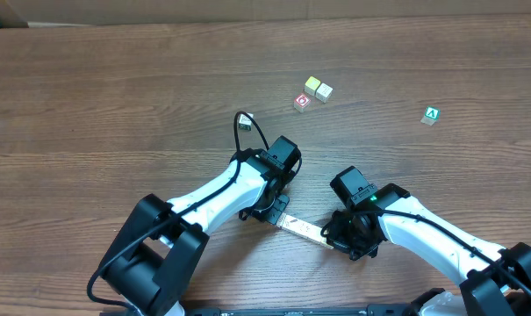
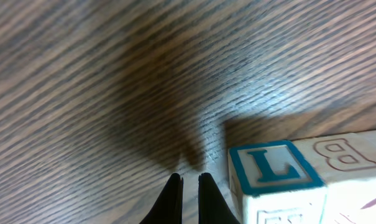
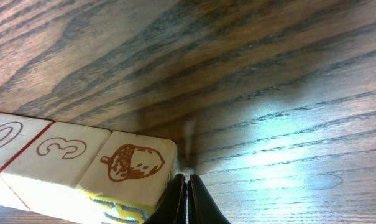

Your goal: Flip 5 blocks

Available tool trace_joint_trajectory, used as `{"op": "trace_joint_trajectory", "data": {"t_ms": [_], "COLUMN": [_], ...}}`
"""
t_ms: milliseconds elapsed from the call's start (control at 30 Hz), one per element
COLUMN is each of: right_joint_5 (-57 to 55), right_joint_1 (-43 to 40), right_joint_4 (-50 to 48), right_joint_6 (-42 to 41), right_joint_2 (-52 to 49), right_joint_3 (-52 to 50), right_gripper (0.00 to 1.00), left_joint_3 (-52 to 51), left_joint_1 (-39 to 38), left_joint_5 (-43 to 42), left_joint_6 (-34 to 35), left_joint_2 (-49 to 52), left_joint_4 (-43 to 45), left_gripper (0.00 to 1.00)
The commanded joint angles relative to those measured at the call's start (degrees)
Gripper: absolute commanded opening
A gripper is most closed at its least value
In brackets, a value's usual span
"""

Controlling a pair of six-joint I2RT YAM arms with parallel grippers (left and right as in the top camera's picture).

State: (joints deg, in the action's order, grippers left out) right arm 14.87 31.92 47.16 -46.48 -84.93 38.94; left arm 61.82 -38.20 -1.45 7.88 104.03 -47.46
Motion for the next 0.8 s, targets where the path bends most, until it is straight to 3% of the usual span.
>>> {"op": "trace_joint_trajectory", "data": {"t_ms": [0, 767], "right_joint_5": [0.94, 1.88], "right_joint_1": [0.28, 2.91], "right_joint_4": [-0.33, -0.13], "right_joint_6": [-0.31, -3.72], "right_joint_2": [-0.13, -0.13], "right_joint_3": [-0.42, -0.42], "right_gripper": [0.05, 0.05], "left_joint_3": [-0.72, -0.72], "left_joint_1": [0.02, -0.07], "left_joint_5": [-0.11, -0.7], "left_joint_6": [-1.29, -3.74], "left_joint_2": [1.66, 1.73], "left_joint_4": [0.22, 1.01], "left_gripper": [0.04, 0.04]}}
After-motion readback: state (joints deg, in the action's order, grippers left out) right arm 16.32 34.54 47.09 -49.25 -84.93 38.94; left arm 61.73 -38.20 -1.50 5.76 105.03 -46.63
